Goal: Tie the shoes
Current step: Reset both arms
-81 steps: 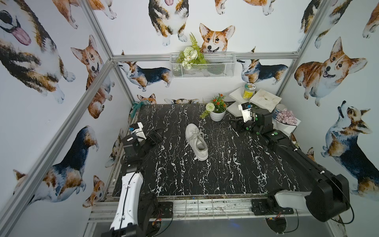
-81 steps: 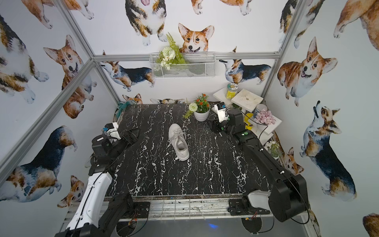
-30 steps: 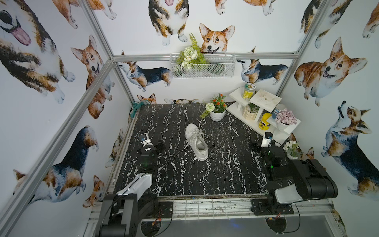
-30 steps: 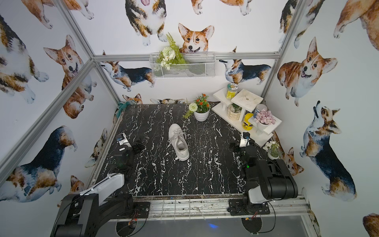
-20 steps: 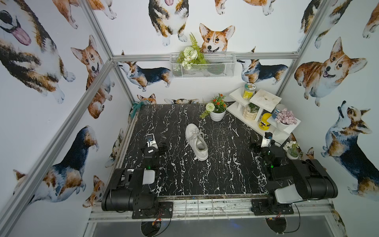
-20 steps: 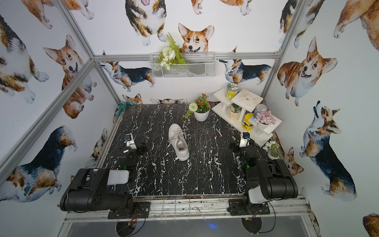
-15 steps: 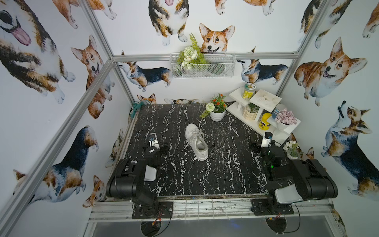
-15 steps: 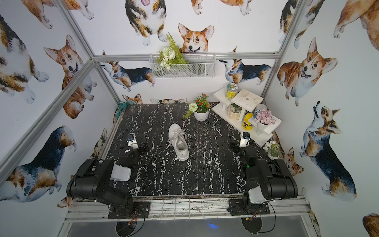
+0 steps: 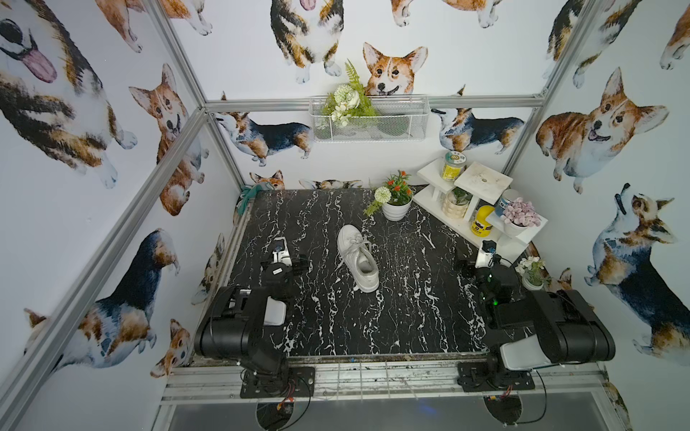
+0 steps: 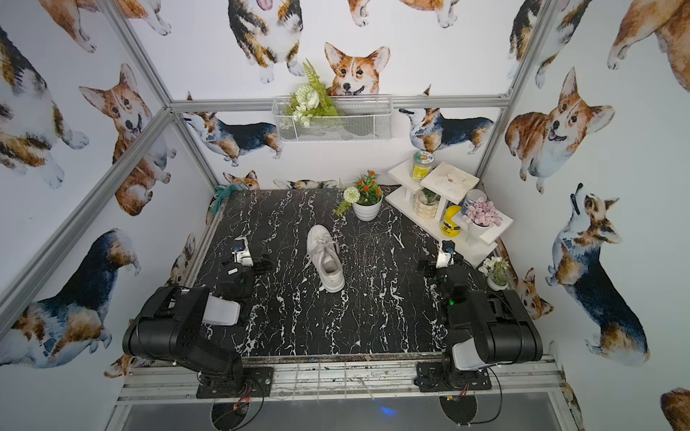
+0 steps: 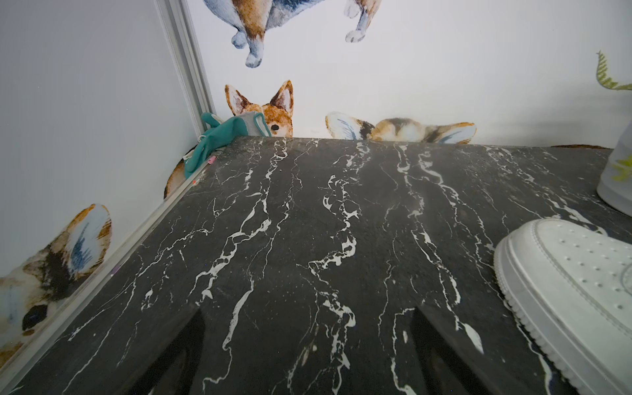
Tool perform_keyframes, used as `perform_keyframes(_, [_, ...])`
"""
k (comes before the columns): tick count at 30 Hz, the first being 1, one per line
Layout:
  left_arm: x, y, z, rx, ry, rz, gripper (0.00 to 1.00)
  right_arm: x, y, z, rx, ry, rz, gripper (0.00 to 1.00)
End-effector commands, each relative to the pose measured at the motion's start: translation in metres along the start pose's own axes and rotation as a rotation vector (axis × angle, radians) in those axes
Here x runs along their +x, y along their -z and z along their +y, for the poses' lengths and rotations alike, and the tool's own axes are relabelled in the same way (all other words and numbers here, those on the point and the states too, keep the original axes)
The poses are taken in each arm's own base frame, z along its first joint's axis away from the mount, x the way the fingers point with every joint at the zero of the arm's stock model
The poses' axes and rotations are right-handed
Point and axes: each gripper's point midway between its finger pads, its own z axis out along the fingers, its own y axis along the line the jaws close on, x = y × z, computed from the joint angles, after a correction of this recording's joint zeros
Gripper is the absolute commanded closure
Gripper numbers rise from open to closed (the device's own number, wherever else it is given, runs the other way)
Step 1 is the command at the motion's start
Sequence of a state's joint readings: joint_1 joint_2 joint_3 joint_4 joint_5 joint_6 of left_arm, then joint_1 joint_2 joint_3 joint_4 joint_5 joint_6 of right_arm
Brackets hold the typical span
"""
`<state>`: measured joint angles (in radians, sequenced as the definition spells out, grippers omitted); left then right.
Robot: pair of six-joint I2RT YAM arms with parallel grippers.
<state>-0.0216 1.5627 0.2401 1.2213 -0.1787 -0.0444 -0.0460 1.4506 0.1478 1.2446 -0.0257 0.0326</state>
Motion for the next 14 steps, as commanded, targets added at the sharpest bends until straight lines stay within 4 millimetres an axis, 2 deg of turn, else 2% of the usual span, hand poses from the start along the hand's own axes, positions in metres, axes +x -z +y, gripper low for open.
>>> perform_keyframes(1, [-0.0054, -0.0012, 0.0000, -0.006, -0.014, -0.018, 0.00, -0.0039, 0.0000, 0.0012, -0.005, -0.018, -0.014, 0.00])
perform_keyframes(14, [-0.0059, -0.0021, 0.0000, -0.009, -0.015, -0.017, 0.00, -0.0037, 0.0000, 0.0012, -0.006, -0.018, -0.014, 0.00])
